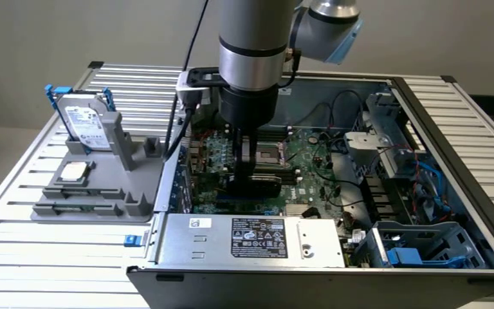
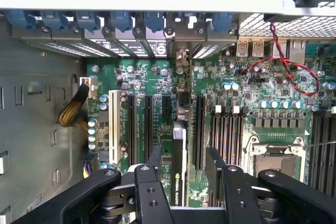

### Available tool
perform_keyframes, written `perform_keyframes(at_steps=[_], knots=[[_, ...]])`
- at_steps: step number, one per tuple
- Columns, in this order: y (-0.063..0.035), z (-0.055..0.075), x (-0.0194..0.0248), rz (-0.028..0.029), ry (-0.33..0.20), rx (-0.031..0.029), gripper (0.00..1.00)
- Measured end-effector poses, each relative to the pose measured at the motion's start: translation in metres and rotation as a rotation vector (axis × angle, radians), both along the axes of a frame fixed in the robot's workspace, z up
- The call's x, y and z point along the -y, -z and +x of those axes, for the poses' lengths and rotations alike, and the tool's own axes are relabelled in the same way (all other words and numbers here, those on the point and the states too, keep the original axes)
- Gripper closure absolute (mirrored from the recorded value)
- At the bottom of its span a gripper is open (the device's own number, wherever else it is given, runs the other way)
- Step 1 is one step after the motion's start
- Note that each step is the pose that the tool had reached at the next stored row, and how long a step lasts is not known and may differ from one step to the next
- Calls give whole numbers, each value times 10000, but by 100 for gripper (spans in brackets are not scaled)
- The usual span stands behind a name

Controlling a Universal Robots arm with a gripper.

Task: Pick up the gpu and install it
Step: 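Insert the gpu into the slot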

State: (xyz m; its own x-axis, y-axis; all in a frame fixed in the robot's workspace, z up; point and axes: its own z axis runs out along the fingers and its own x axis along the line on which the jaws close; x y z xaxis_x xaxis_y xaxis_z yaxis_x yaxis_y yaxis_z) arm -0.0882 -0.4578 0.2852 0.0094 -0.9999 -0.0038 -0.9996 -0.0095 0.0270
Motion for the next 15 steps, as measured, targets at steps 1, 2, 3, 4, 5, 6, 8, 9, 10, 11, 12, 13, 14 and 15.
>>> perform_keyframes(at_steps=[1, 2, 3, 4, 5, 6, 8, 9, 10, 11, 12, 13, 14, 15], knots=[[-3, 0, 0, -2, 0, -2, 53], [-5, 0, 0, -2, 0, -4, 53], [-4, 0, 0, 0, 0, -3, 53], [-2, 0, 0, -1, -1, -4, 53], [-1, 0, 0, -1, -2, -4, 53], [1, 0, 0, -1, -2, -4, 53], [6, 0, 0, 0, -3, -3, 53], [9, 0, 0, 0, -3, -3, 53], [11, 0, 0, 0, -4, -3, 53], [14, 0, 0, 0, -4, -3, 53], [18, 0, 0, 0, -4, -3, 53], [21, -1, 0, -1, -3, -4, 53], [26, -2, 0, 0, -3, -3, 53], [31, -3, 0, -2, -4, -4, 53]])
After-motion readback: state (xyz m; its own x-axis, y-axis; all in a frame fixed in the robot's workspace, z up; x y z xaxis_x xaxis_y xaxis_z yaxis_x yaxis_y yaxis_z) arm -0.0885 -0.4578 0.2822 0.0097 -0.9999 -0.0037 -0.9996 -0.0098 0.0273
